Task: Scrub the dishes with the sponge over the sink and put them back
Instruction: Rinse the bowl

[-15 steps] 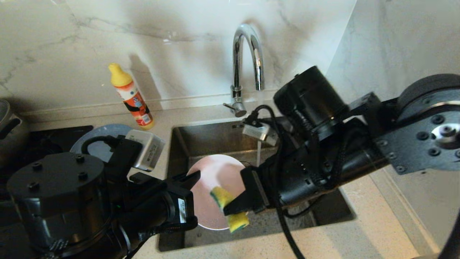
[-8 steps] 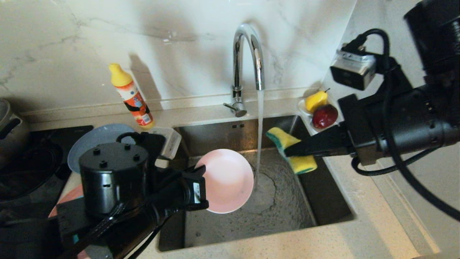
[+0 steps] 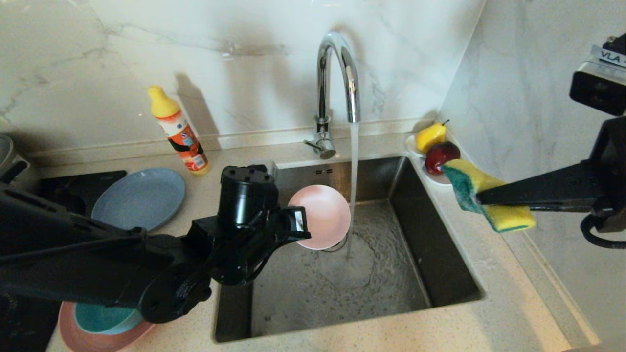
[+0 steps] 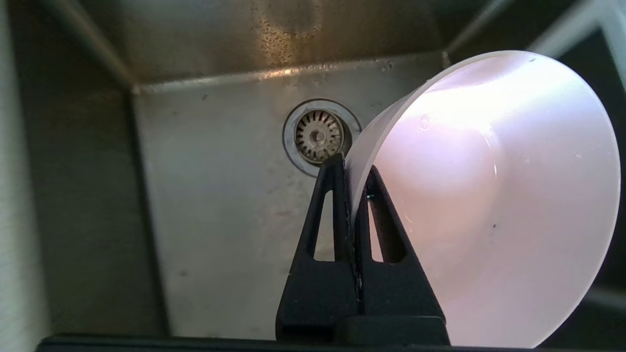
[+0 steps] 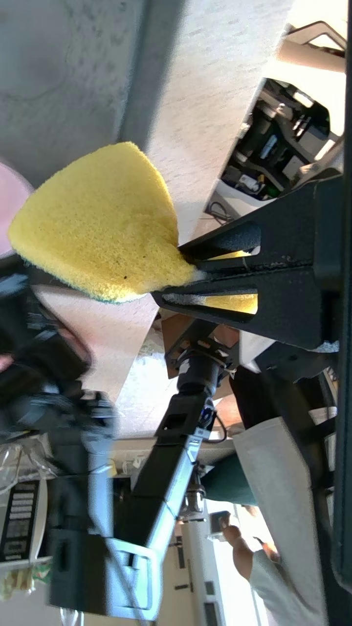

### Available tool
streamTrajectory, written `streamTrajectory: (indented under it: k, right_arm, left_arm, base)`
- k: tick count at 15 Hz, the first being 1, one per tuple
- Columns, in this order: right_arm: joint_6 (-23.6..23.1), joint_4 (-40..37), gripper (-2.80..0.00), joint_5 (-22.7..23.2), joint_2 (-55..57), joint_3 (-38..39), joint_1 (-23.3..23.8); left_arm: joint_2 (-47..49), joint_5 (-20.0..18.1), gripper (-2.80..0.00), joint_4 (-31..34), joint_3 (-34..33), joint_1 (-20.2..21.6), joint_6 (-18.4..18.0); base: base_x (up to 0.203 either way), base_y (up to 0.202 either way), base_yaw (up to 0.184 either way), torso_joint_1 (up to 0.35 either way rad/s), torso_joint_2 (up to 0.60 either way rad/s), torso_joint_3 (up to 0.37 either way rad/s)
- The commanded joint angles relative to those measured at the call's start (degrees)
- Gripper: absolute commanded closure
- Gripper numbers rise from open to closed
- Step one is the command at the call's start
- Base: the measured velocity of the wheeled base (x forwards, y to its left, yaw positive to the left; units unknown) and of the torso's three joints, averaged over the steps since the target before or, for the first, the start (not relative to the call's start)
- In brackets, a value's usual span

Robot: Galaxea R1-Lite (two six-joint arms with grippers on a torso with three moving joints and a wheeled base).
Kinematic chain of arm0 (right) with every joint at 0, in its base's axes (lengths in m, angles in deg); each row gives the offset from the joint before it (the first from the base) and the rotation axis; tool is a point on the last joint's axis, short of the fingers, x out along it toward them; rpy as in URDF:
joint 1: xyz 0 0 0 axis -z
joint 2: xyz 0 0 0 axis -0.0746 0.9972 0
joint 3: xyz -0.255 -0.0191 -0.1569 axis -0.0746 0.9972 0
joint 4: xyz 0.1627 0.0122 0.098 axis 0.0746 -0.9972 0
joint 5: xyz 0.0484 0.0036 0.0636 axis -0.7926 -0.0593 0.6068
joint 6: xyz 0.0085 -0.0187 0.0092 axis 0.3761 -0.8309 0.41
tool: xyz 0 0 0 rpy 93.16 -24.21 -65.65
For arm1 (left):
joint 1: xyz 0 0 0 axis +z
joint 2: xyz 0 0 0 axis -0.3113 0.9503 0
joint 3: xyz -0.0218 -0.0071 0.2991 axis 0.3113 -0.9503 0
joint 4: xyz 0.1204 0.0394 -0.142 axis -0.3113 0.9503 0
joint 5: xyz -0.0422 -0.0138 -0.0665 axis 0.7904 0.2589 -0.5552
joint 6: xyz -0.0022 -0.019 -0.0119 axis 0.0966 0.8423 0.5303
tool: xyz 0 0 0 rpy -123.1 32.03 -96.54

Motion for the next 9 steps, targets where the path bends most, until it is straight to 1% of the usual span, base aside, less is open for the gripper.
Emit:
streamTrajectory:
  k: [1, 5, 7, 9]
  right_arm:
    - [0.18, -0.08, 0.0, 0.3, -5.0, 3.83, 1.48]
    - [0.27, -0.16, 0.0, 0.32, -8.36, 7.19, 1.68]
    - [0.35, -0.13, 0.0, 0.19, -8.9, 8.55, 2.2]
    - [0.27, -0.3, 0.0, 0.8, -9.36, 8.94, 3.62]
  left_arm:
    - [4.99, -0.17, 0.0, 4.28, 7.27, 0.49, 2.36]
    - [9.68, -3.27, 0.0, 13.0, 17.83, 1.58, 8.21]
    - [12.47, -3.66, 0.0, 14.31, 20.71, 1.63, 9.33]
    - [14.63, -4.45, 0.0, 14.48, 23.41, 1.64, 9.49]
  base:
    - [0.0, 0.0, 0.0, 0.0, 0.0, 0.0]
    - [0.0, 0.0, 0.0, 0.0, 0.0, 0.0]
    - [0.0, 0.0, 0.0, 0.0, 0.0, 0.0]
    - [0.0, 0.0, 0.0, 0.0, 0.0, 0.0]
